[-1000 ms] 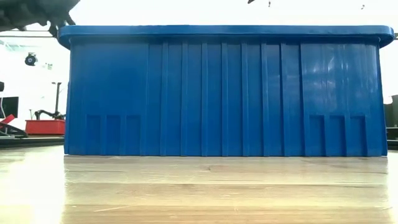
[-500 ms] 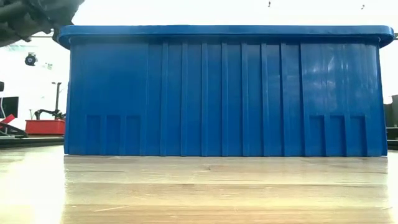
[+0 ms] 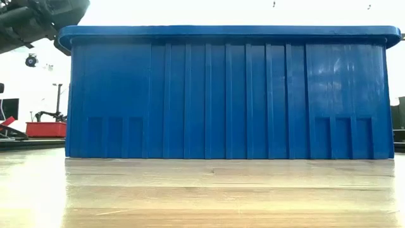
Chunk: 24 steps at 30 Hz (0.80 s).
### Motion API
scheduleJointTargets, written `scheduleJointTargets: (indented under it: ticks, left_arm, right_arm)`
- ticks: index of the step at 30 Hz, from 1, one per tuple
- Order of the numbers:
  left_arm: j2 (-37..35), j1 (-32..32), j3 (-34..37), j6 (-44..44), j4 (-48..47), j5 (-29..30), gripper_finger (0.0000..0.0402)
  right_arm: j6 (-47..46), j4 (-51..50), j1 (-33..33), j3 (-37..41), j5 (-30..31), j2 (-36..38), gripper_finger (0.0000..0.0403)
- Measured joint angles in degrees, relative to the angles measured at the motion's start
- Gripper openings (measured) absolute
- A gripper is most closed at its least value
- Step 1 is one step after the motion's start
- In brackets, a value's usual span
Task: Pick and place slides into bin
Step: Return to Home Position
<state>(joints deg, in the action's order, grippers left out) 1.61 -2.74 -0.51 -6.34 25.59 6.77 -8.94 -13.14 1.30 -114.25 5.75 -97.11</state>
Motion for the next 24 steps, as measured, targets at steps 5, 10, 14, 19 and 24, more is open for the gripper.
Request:
scheduleJointTargets:
  ticks: [5, 10, 14, 19, 24]
  left_arm:
    - [0.0, 0.0, 0.0, -2.3, 1.2, -1.2, 0.0000]
    - [0.0, 0.0, -0.7, -1.7, 1.3, -2.1, 0.0000]
    - [0.1, 0.0, -0.6, -0.7, 0.9, -2.1, 0.0000]
    - [0.3, 0.0, -0.1, 2.4, 0.8, -3.3, 0.0000]
    - [0.1, 0.0, -0.2, 2.6, 1.0, -3.3, 0.0000]
  right_arm:
    - [3.9, 13.0, 1.3, 4.0, -1.2, -6.1, 0.0221]
    - [2.3, 12.4, 1.3, 7.6, -1.2, -7.7, 0.0212]
    - [4.4, 11.5, 1.3, 12.0, 0.4, -5.5, 0.0188]
    - [3.7, 12.8, 1.3, 21.7, 1.8, 2.1, 0.0118]
    - [0.8, 18.5, 1.8, 35.4, 1.4, 10.7, 0.0030]
